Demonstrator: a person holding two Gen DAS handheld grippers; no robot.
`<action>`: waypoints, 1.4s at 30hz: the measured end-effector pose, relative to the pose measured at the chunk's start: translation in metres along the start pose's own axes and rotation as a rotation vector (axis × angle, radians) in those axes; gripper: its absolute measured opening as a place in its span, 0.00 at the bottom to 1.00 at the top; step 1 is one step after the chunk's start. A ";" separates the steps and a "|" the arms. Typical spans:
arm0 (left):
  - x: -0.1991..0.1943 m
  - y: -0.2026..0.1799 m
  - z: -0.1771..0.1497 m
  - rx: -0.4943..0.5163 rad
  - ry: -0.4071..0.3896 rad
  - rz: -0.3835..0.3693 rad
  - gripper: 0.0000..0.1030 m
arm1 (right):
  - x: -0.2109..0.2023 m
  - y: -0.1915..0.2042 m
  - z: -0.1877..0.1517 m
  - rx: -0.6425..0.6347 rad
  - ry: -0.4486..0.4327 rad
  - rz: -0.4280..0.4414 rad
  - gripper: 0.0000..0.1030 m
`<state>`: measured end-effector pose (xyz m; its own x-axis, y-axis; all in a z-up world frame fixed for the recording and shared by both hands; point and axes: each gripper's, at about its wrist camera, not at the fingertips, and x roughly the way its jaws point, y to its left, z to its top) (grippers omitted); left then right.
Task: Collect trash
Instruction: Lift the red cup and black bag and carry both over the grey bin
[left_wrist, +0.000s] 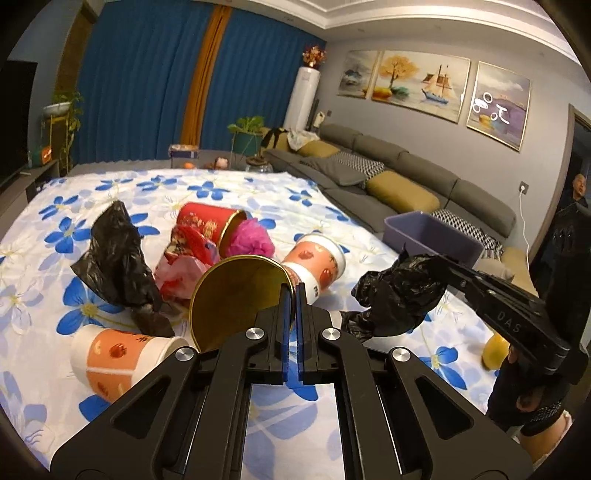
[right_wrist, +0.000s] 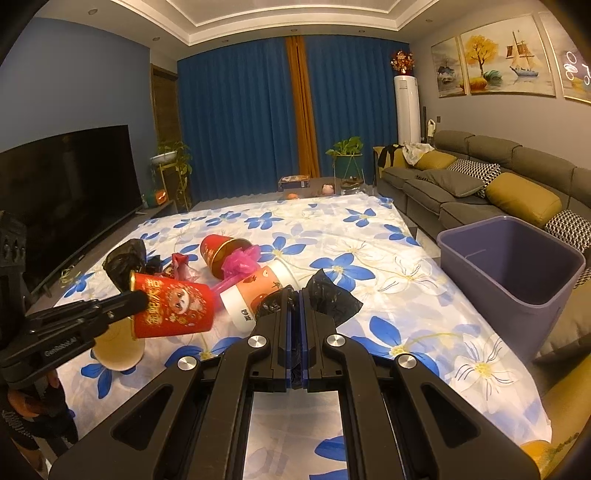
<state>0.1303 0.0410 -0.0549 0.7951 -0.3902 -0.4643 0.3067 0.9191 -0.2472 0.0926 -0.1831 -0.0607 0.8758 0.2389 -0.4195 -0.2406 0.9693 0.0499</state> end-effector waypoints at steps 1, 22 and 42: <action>-0.004 -0.001 0.001 -0.005 -0.011 0.002 0.02 | -0.001 0.000 0.001 0.001 -0.003 -0.001 0.04; -0.020 -0.030 0.028 0.035 -0.126 0.040 0.02 | -0.028 -0.014 0.038 -0.024 -0.101 -0.053 0.04; -0.009 -0.054 0.063 0.066 -0.176 0.023 0.02 | -0.042 -0.048 0.085 -0.025 -0.149 -0.071 0.04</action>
<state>0.1396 -0.0019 0.0160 0.8799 -0.3587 -0.3116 0.3164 0.9316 -0.1792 0.1032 -0.2351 0.0310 0.9430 0.1773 -0.2816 -0.1842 0.9829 0.0018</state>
